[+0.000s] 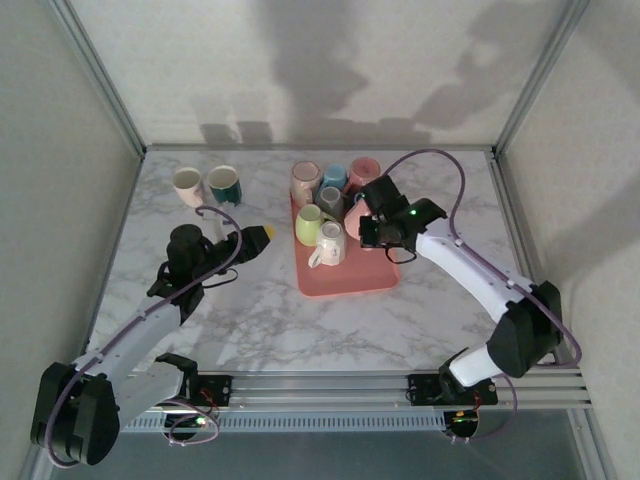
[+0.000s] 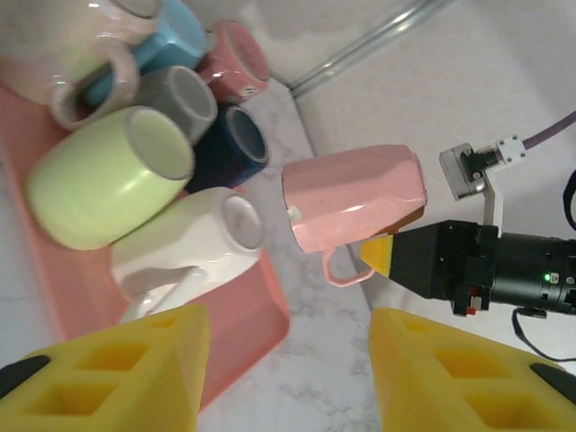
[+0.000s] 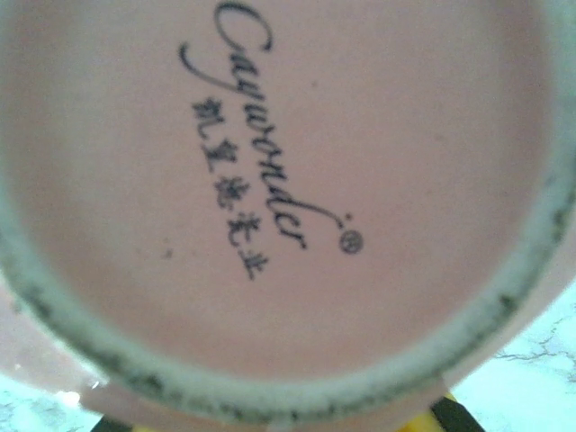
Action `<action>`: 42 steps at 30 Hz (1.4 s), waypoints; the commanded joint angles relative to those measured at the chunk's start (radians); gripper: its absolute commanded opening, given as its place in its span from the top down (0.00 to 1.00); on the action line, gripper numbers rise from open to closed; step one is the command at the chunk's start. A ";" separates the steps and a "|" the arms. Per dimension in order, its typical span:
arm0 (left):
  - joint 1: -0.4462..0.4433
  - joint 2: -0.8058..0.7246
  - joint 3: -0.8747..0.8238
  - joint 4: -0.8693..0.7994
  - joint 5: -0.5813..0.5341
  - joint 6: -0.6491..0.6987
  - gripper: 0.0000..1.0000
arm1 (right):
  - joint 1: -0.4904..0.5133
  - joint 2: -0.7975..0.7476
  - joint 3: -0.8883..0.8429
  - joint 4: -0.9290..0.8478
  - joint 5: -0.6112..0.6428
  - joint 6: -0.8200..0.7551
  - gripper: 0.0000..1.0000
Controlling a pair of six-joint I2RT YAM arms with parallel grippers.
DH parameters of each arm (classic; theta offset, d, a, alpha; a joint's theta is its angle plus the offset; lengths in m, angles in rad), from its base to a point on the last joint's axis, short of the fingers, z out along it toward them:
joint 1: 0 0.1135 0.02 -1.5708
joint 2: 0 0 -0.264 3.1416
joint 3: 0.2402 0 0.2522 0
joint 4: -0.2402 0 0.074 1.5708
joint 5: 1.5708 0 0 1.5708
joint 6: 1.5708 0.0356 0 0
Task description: Turn the mug right side up
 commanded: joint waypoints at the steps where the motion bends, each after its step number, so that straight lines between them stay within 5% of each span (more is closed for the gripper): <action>1: -0.038 0.013 -0.008 0.142 0.023 -0.095 0.49 | -0.005 -0.085 0.008 0.052 -0.044 -0.017 1.00; 19: -0.194 0.085 -0.027 0.524 -0.015 -0.369 0.47 | -0.017 -0.263 -0.056 0.367 -0.417 0.015 1.00; 42: -0.313 0.280 0.075 0.744 -0.034 -0.425 0.47 | -0.019 -0.248 -0.106 0.642 -0.653 0.190 1.00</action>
